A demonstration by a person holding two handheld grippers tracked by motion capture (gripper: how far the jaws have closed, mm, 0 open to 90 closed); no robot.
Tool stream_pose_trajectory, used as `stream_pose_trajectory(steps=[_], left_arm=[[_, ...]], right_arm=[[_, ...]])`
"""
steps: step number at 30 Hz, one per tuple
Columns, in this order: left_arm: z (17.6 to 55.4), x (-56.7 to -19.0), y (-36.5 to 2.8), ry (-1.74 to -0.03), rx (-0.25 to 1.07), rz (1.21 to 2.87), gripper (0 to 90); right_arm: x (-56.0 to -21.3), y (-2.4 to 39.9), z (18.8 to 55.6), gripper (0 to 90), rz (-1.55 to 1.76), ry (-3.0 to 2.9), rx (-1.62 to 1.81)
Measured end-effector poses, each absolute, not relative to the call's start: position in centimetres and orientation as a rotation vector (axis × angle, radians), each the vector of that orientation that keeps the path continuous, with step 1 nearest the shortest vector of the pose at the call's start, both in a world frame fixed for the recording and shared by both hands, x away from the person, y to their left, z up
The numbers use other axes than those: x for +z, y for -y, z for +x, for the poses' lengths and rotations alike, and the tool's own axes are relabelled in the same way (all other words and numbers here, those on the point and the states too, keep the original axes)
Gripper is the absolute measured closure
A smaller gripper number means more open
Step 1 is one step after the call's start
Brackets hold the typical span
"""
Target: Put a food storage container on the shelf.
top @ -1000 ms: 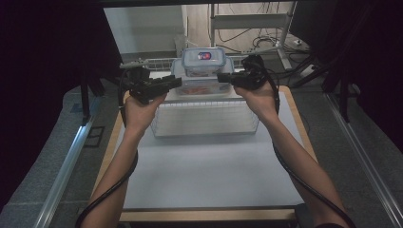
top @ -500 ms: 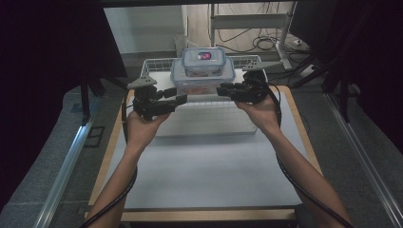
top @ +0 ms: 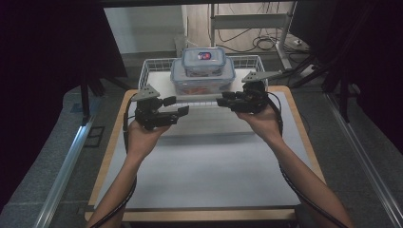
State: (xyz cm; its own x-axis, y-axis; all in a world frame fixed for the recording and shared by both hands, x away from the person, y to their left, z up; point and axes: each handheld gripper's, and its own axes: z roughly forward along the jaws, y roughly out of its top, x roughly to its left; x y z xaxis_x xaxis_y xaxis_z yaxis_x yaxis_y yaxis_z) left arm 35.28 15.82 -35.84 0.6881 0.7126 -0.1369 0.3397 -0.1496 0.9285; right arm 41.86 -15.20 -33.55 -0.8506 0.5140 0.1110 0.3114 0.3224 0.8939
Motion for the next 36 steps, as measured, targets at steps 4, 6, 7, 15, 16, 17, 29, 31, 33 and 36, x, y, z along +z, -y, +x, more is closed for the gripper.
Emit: stream_pose_trajectory(steps=[4, 6, 7, 15, 16, 17, 29, 31, 33, 36], left_arm=[[34.8, -36.3, -15.5, -0.834, 0.414, 1.772, 31.4], [34.6, -36.5, -15.3, -0.828, 0.415, 1.783, 30.5], [34.4, -36.6, -15.3, -0.824, 0.418, 1.79, 30.1], [33.3, -37.7, -14.7, -0.803, 0.43, 1.824, 26.7], [33.2, -37.8, -14.7, -0.802, 0.433, 1.83, 26.0], [33.0, -38.0, -14.6, -0.802, 0.433, 1.835, 25.4], [31.6, -40.3, -14.1, -0.815, 0.432, 1.855, 18.6], [31.4, -40.8, -14.1, -0.819, 0.428, 1.857, 17.0], [31.3, -41.1, -14.0, -0.825, 0.425, 1.853, 16.6], [30.9, -41.8, -13.8, -0.833, 0.428, 1.866, 13.9]], right_arm=[[-34.0, 15.3, 41.4, 55.3, 0.749, -2.399, 1.54], [-34.1, 15.3, 41.1, 53.7, 0.741, -2.401, 1.534], [-34.2, 15.3, 41.0, 52.9, 0.74, -2.401, 1.531], [-35.0, 15.6, 39.7, 43.4, 0.712, -2.407, 1.501], [-35.1, 15.6, 39.5, 41.6, 0.704, -2.408, 1.49], [-35.2, 15.6, 39.3, 40.3, 0.699, -2.407, 1.484], [-37.1, 15.7, 37.5, 28.4, 0.619, -2.435, 1.395], [-37.4, 15.7, 37.3, 26.7, 0.618, -2.434, 1.39], [-37.6, 15.8, 37.2, 25.8, 0.621, -2.436, 1.392], [-38.4, 15.9, 37.0, 22.9, 0.633, -2.431, 1.381]])
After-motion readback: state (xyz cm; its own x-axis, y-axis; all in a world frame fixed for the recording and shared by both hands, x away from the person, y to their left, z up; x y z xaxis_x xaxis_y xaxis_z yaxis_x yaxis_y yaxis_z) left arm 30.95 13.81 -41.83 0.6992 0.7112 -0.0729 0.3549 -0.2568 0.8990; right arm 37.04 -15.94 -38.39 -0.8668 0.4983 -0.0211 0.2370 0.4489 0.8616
